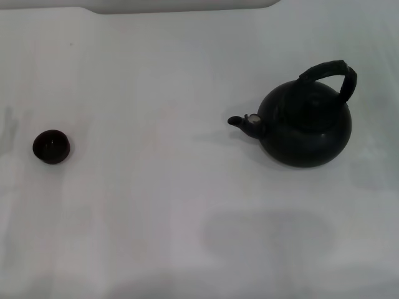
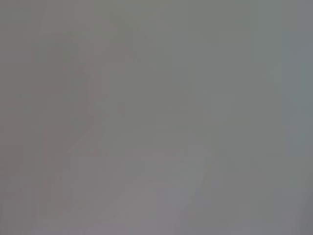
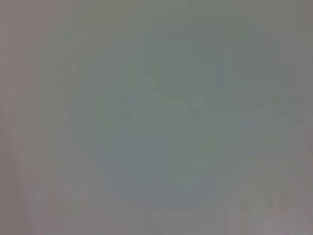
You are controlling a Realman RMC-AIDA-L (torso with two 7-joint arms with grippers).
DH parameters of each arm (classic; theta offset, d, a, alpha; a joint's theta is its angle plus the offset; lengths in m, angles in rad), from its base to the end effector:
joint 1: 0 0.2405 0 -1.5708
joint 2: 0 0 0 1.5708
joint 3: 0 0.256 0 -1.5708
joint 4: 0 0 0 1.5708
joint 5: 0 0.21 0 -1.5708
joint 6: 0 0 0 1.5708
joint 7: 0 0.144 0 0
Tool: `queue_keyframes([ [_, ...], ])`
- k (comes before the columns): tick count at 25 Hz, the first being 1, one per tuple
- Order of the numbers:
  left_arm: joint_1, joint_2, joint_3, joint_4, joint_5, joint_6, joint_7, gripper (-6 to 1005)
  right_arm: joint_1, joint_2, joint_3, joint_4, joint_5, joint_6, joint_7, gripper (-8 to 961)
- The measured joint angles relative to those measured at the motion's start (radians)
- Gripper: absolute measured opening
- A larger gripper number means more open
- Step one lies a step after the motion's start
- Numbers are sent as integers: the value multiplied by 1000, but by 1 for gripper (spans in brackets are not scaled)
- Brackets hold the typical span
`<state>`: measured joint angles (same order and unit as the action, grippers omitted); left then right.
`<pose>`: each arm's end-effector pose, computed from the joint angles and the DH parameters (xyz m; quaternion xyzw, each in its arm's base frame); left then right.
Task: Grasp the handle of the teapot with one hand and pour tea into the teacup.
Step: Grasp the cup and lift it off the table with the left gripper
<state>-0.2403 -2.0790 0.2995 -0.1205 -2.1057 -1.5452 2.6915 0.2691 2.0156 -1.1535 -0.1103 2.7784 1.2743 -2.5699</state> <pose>-0.3773 0.2286 0.0159 -0.5644 -0.3218 -0.4096 0.6404 0.3930 0.2766 0.0452 -0.6430 0.3157 0.3490 0.6042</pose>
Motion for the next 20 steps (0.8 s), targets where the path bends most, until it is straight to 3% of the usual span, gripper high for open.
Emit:
queue_keyframes([
  [20, 2, -5, 8, -31, 46, 58, 2, 878, 14, -5, 36, -34, 1, -30, -1, 633],
])
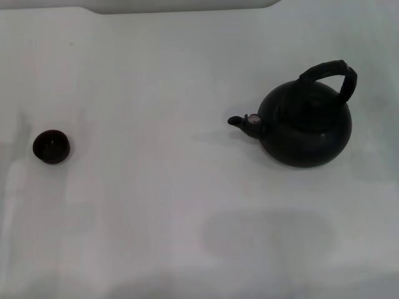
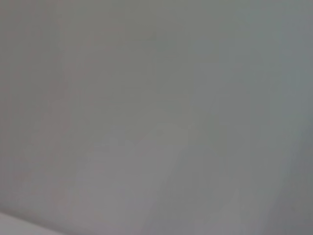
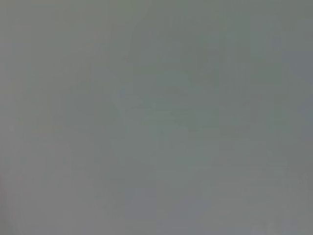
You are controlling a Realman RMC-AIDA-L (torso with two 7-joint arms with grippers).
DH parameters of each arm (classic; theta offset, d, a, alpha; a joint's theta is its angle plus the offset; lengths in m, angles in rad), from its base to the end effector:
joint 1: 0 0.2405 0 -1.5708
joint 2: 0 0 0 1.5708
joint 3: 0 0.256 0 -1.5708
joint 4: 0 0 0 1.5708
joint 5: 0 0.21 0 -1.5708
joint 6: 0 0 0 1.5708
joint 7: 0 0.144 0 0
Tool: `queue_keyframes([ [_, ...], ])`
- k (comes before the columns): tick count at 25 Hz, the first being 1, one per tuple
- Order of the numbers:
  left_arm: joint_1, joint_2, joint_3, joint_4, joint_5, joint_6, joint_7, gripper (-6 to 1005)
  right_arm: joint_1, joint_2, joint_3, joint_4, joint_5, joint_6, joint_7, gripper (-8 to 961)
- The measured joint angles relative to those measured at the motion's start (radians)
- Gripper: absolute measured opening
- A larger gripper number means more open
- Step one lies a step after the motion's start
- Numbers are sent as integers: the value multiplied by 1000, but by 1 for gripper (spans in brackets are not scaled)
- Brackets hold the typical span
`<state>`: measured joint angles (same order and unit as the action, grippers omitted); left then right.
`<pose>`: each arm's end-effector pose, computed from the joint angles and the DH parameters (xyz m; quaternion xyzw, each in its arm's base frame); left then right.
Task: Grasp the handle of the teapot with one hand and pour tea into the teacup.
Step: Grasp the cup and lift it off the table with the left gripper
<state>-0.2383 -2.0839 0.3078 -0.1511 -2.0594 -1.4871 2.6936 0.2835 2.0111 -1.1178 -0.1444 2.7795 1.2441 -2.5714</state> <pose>-0.3770 0.2262 -0.0038 -0.5839 -0.3550 -0.3937 0.6149 0.3911 0.2887 0.0564 -0.6325 0.3069 0.3521 0.6178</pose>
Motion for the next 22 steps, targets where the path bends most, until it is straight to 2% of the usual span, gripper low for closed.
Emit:
queue_keyframes([
  [7, -9, 2, 1, 1, 143, 77, 37, 878, 4, 0, 1, -2, 0, -14, -3, 633],
  [15, -2, 0, 1, 1, 303, 94, 127, 877, 15, -2, 27, -1, 0, -17, 0, 634],
  [22, 34, 1, 0, 2, 342, 87, 127, 877, 27, -5, 32, -1, 0, -35, -1, 633],
])
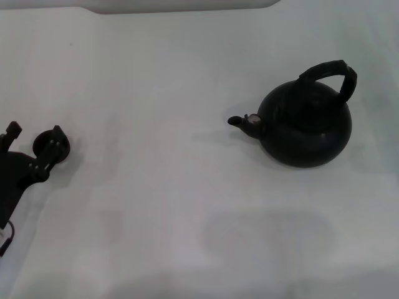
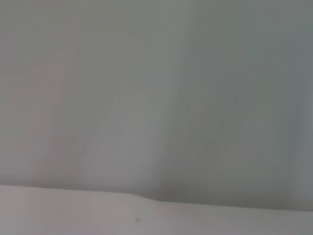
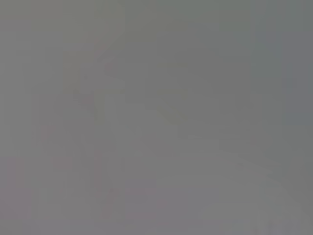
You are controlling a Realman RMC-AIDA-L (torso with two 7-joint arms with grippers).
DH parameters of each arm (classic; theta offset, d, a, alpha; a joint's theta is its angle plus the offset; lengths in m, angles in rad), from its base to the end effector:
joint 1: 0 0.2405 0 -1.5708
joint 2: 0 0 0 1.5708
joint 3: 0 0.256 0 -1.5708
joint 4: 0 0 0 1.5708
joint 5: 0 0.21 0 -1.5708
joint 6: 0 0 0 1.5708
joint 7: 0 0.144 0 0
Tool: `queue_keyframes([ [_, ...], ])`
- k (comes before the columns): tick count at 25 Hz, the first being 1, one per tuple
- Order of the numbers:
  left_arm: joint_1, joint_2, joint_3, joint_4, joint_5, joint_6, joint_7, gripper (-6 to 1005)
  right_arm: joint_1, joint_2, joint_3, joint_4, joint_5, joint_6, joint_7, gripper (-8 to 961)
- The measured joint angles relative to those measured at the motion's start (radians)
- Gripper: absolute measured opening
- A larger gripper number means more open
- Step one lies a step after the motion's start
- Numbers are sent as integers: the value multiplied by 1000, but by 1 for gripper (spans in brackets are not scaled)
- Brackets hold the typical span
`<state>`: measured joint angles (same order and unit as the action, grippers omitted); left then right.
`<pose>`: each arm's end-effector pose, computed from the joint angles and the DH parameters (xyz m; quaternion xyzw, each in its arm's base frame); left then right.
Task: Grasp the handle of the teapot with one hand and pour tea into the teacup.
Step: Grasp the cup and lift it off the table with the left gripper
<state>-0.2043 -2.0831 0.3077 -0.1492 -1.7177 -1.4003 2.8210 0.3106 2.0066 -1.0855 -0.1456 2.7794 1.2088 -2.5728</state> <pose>-0.3658 0.2080 -0.0491 -0.7244 -0.3186 -0.3148 0.5240 0.3909 0.2998 0.0616 -0.6243 0.3105 0.3497 0.6257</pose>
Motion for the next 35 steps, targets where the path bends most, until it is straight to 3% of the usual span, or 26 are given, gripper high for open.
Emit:
queue_keyframes([
  [12, 25, 0, -3, 2, -5, 11, 1, 878, 3, 1, 50, 0, 0, -7, -5, 634],
  [35, -20, -2, 0, -6, 5, 123, 2, 878, 10, 0, 49, 0, -6, -8, 3, 634],
])
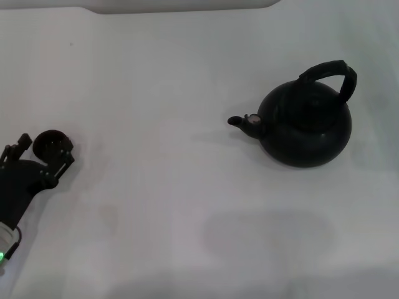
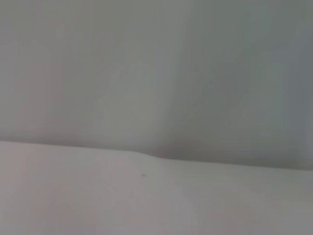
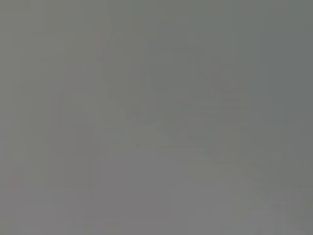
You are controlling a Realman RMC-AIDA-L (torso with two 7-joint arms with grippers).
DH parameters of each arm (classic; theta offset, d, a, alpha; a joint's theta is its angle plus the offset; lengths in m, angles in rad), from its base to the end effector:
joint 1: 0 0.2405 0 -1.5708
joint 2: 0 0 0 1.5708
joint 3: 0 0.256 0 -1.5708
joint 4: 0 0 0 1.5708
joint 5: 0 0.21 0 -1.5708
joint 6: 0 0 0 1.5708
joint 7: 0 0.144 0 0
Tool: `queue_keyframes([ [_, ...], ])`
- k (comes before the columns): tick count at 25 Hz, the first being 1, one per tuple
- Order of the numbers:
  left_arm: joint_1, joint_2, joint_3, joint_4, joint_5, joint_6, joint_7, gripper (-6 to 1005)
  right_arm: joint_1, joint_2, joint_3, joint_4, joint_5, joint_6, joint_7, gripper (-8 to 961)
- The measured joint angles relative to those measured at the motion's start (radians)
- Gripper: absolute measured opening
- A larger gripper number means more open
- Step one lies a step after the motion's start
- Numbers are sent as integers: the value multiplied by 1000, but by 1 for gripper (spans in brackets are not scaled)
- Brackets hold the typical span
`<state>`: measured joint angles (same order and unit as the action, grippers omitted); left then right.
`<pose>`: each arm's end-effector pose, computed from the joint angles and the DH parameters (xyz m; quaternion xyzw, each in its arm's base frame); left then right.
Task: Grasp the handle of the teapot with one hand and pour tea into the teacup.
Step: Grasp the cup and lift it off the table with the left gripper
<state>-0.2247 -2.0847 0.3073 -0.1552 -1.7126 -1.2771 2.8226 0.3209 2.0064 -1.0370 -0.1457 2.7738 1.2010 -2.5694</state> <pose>-0.3746 0.2129 -0.0613 -0.7361 -0.3486 -0.2722 0.5124 0.3923 0.3032 0.0678 -0.6087 0.3138 0.3548 0.6365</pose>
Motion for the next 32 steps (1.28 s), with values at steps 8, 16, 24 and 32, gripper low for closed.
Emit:
queue_keyframes([
  [8, -10, 0, -1, 0, 4, 39, 0, 877, 0, 0, 0, 0, 2, 1, 0, 634],
  [16, -12, 0, 1, 5, 4, 44, 0, 877, 2, 0, 0, 0, 4, 3, 0, 634],
  [24, -12, 2, 1, 6, 5, 52, 0, 878, 1, 1, 0, -11, 4, 2, 0, 634],
  [32, -24, 5, 1, 9, 22, 82, 0, 878, -2, 2, 0, -11, 4, 1, 0, 633],
])
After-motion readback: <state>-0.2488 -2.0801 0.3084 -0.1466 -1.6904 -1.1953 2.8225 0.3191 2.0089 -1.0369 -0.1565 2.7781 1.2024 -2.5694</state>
